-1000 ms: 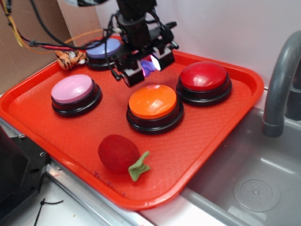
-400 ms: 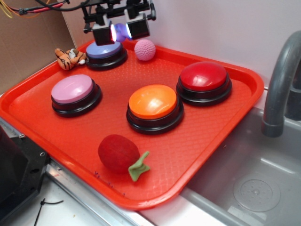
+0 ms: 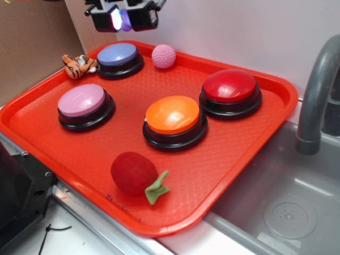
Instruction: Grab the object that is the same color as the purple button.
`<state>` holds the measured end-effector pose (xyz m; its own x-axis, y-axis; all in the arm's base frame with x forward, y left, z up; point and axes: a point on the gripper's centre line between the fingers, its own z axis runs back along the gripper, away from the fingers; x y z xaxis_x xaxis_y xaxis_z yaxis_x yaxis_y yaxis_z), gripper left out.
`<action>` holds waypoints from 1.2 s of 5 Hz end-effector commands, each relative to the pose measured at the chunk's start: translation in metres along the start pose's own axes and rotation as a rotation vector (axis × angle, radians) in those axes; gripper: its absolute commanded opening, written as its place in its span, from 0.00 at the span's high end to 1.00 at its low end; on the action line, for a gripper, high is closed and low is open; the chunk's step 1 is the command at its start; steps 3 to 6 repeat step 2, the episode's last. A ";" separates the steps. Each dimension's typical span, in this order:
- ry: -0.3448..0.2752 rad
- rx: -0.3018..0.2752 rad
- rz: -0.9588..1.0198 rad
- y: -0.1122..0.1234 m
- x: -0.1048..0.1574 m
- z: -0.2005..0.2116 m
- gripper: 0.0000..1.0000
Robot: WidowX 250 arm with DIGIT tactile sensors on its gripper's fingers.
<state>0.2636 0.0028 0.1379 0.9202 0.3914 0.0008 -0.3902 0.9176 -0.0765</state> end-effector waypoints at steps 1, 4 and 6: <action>-0.168 0.019 -0.117 -0.001 0.005 0.043 1.00; -0.169 0.000 -0.111 0.002 0.003 0.040 1.00; -0.169 0.000 -0.111 0.002 0.003 0.040 1.00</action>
